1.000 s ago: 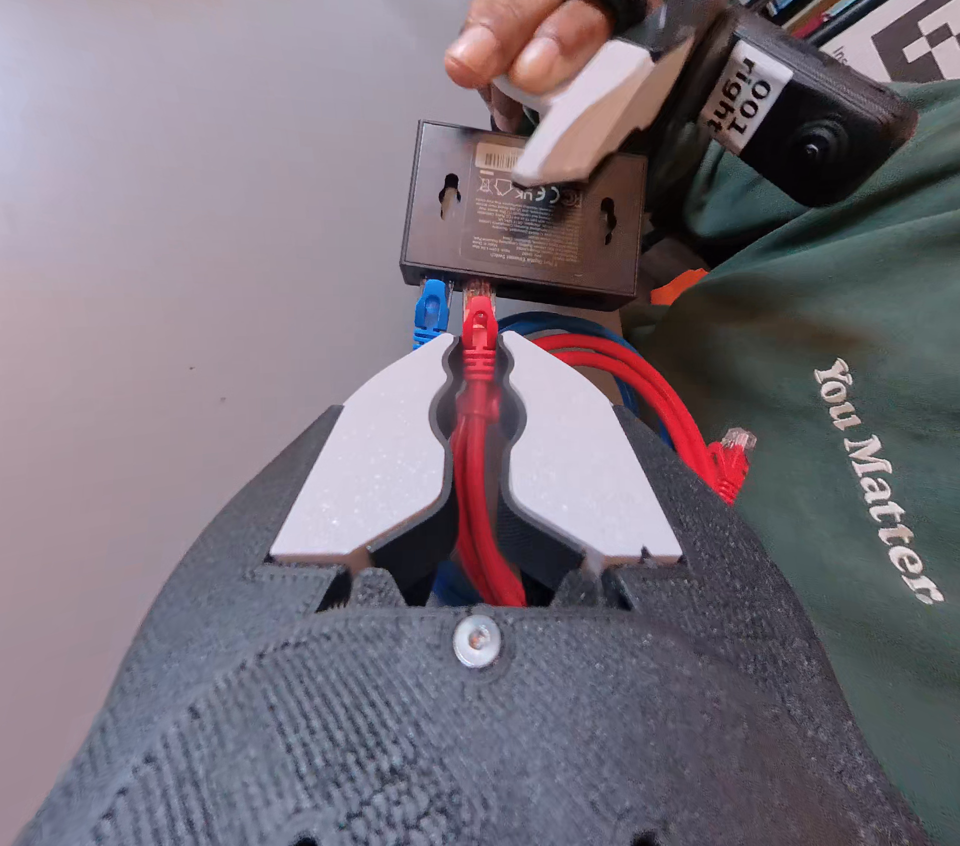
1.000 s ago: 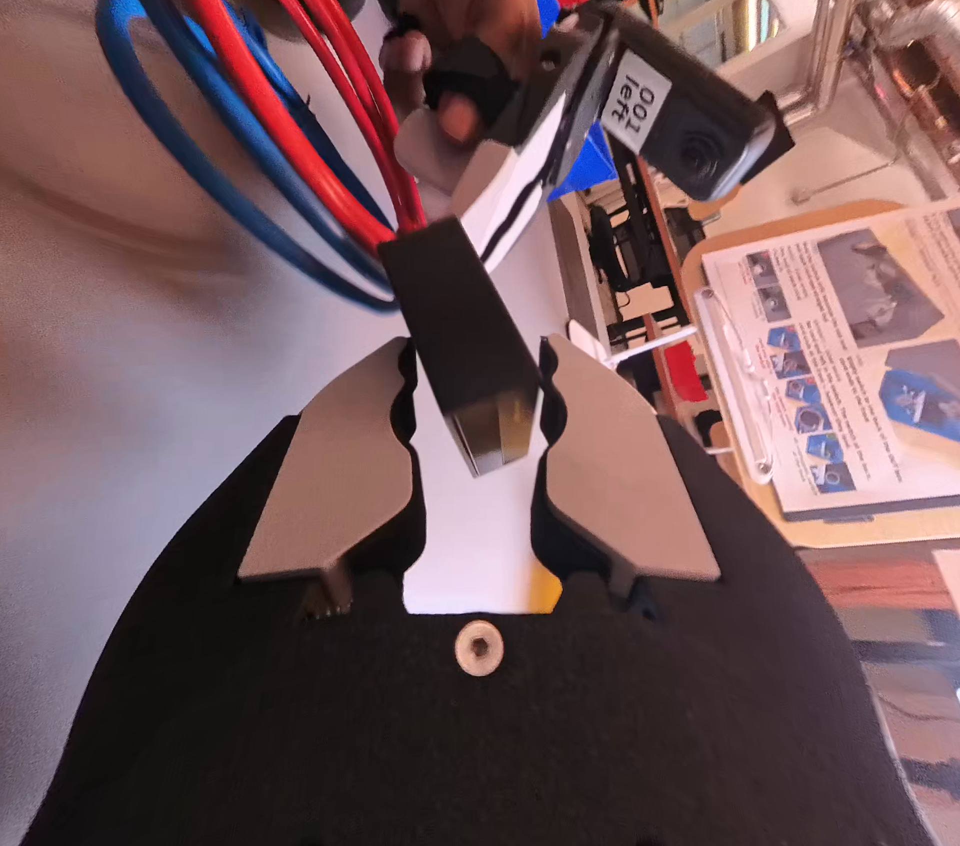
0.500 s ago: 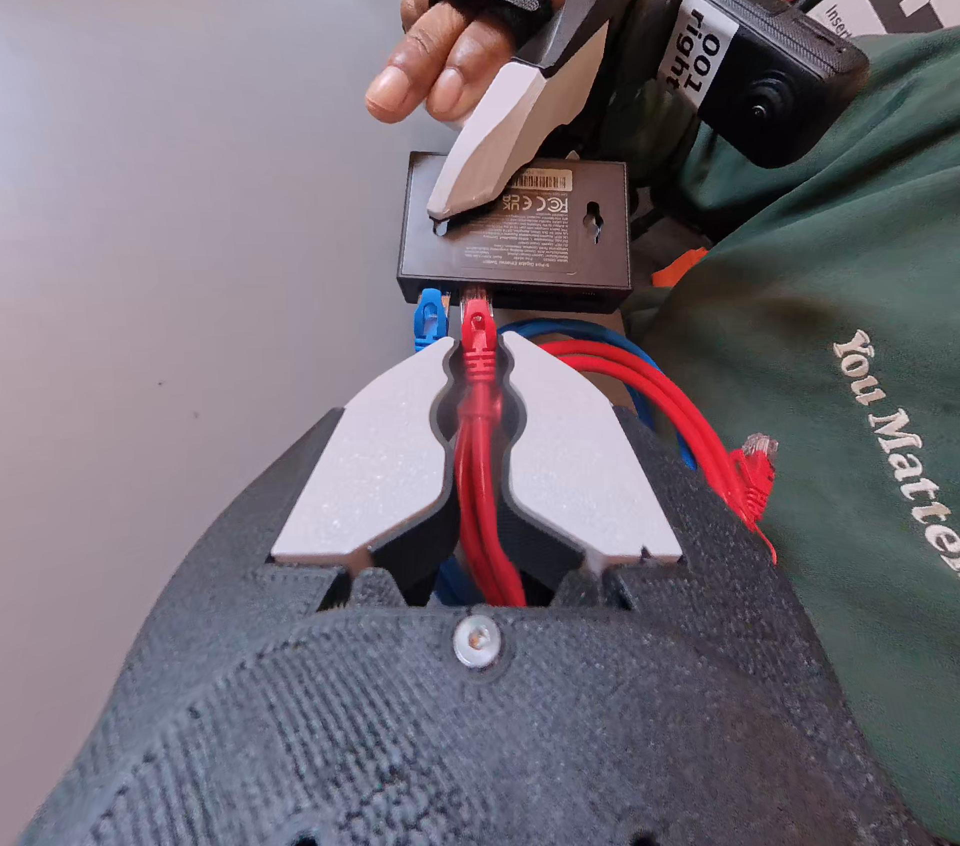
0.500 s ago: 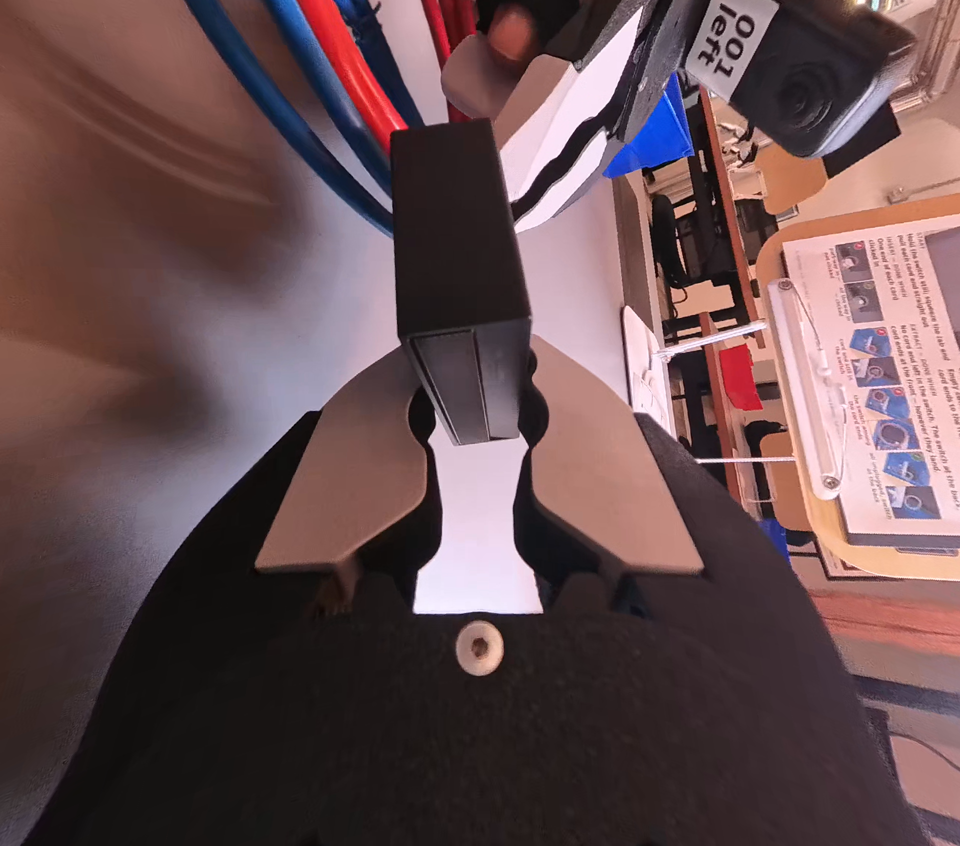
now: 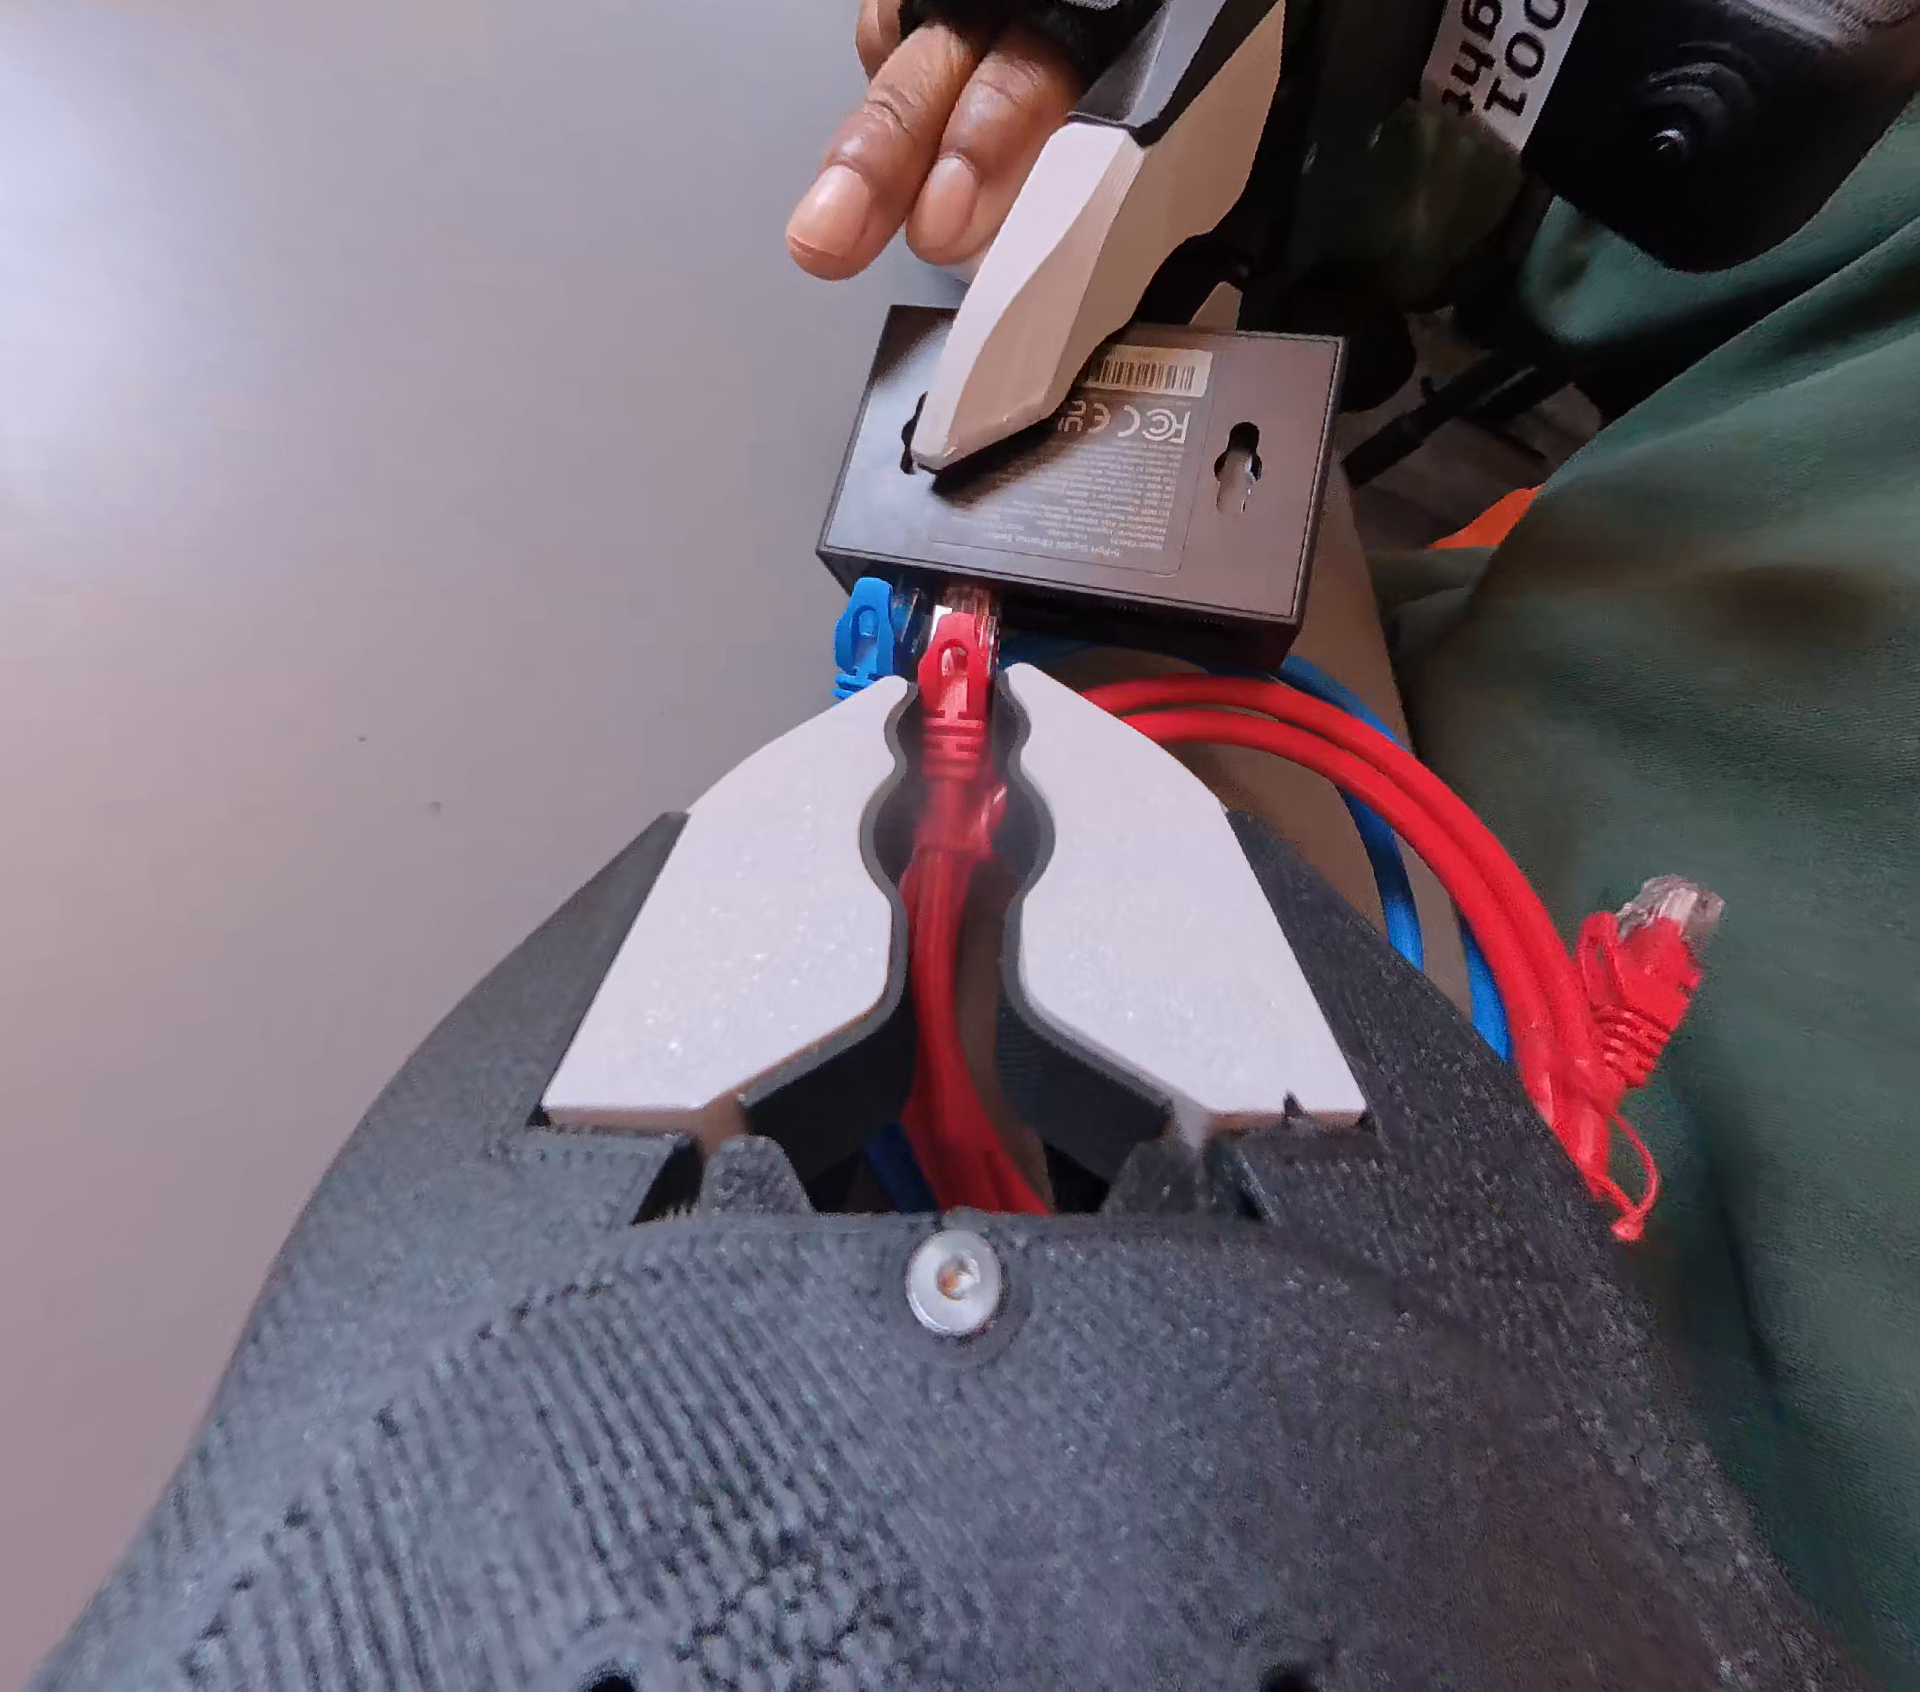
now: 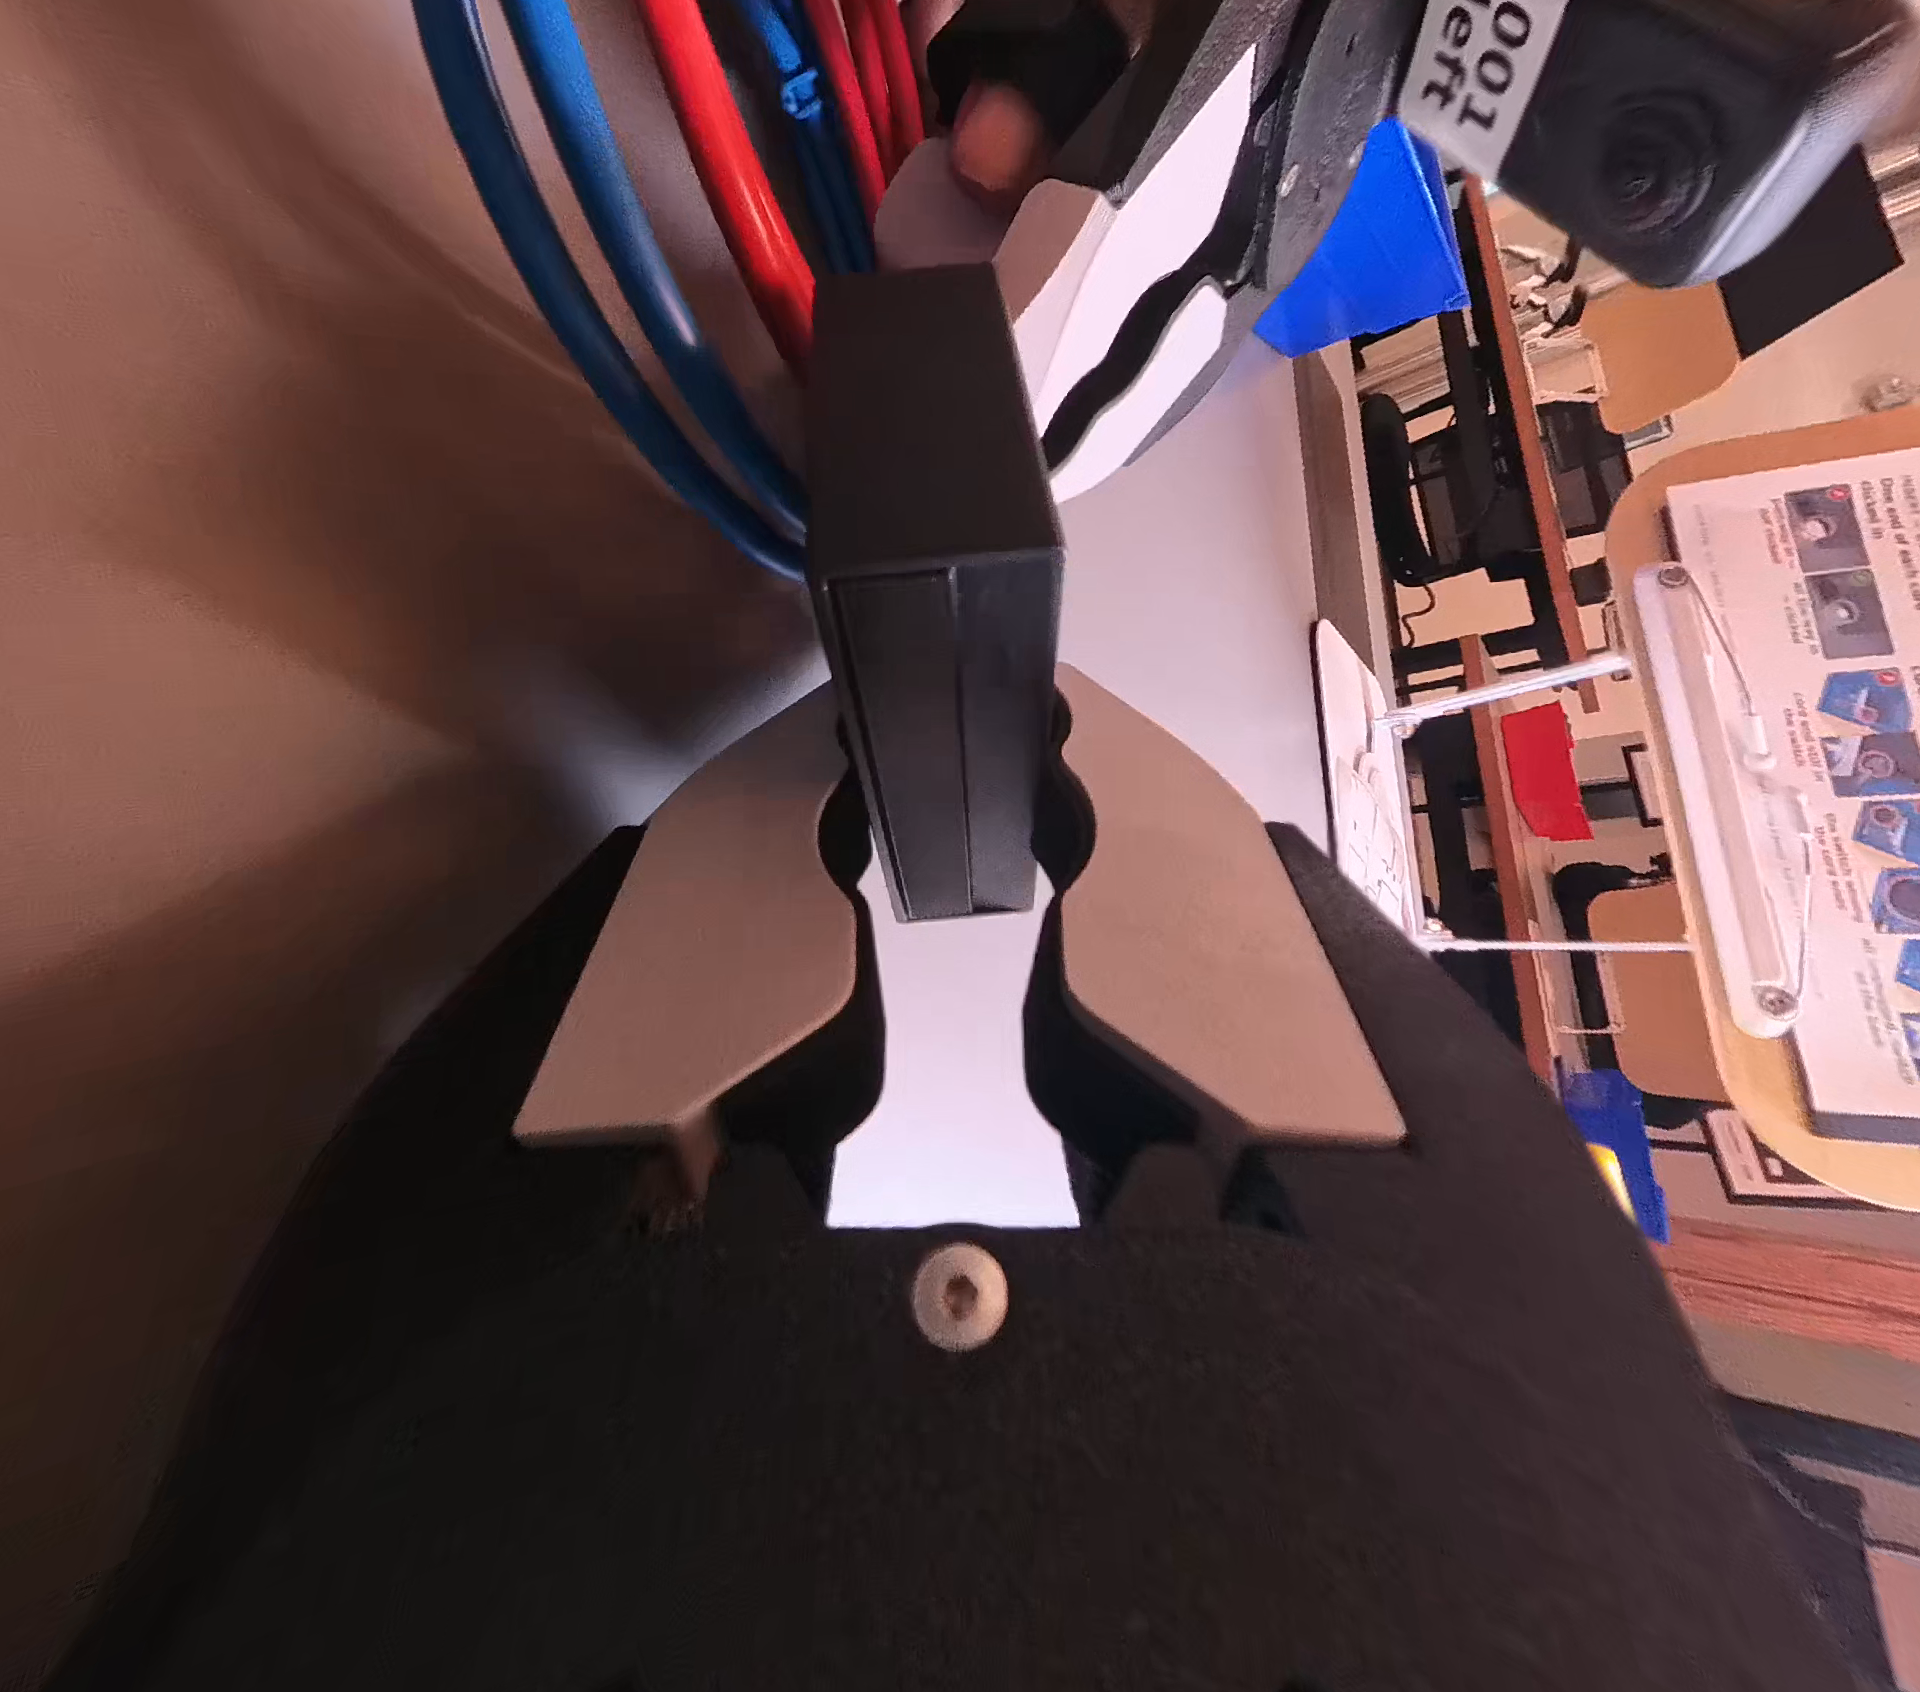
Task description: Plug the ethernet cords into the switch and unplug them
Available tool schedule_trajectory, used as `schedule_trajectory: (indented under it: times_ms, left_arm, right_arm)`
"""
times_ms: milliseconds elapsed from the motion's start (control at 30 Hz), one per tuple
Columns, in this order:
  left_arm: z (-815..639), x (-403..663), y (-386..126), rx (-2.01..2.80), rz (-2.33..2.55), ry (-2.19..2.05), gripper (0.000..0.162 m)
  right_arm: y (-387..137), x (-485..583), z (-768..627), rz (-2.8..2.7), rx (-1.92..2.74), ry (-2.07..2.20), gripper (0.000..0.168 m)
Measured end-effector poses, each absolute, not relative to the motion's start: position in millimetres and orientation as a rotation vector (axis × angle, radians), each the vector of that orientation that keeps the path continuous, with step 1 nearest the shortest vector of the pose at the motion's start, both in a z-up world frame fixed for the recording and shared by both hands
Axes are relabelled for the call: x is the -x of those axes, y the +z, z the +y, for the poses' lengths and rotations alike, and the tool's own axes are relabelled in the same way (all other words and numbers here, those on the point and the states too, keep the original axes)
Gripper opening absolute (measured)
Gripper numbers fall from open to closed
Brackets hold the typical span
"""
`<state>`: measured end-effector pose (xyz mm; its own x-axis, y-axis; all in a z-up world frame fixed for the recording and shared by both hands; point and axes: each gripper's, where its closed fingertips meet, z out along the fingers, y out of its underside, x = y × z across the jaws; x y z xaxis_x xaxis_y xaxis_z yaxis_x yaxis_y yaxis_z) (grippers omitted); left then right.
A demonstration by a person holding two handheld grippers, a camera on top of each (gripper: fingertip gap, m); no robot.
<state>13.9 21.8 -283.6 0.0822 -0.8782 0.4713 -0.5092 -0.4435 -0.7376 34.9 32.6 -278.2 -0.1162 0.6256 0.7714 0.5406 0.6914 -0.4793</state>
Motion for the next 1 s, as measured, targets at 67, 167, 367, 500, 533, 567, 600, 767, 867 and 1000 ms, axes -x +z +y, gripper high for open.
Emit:
schedule_trajectory:
  times_ms: [67,167,367,500,533,567,600,767,867,1000]
  left_arm:
    - [21.1,-15.0,-287.1,1.963,1.41,-1.235,0.012]
    - [21.0,-15.6,-288.1,1.943,1.437,-1.177,0.012]
    - [29.1,-11.8,-280.3,1.941,1.469,-1.088,0.013]
    - [28.4,-7.4,-264.2,1.871,1.499,-0.999,0.015]
    - [26.3,-6.1,-262.9,1.859,1.528,-0.976,0.016]
    - [25.0,-5.5,-261.5,1.857,1.54,-0.96,0.017]
    - [23.5,-5.0,-259.5,1.855,1.544,-0.964,0.017]
    - [26.0,-5.9,-236.4,1.929,1.289,-1.3,0.023]
    - [40.4,-0.6,-214.9,1.942,1.005,-1.578,0.026]
    - [45.2,12.3,-223.2,1.802,1.349,-1.071,0.026]
  right_arm:
    - [-280.9,-35.6,32.0,-1.789,0.919,0.083,0.029]
    - [-281.3,-35.7,31.8,-1.793,0.908,0.068,0.029]
    - [-273.0,-35.0,40.9,-1.737,0.963,0.103,0.029]
    - [-258.0,-32.4,42.4,-1.684,0.954,0.138,0.029]
    - [-257.0,-31.6,41.3,-1.678,0.951,0.144,0.029]
    - [-255.9,-31.3,40.2,-1.674,0.954,0.151,0.029]
    - [-254.4,-31.0,39.4,-1.67,0.951,0.156,0.029]
    - [-244.7,-32.8,39.4,-1.638,0.917,0.104,0.029]
    - [-243.0,-35.9,42.3,-1.616,0.916,0.058,0.029]
    - [-238.7,-40.7,48.0,-1.563,0.998,0.17,0.029]
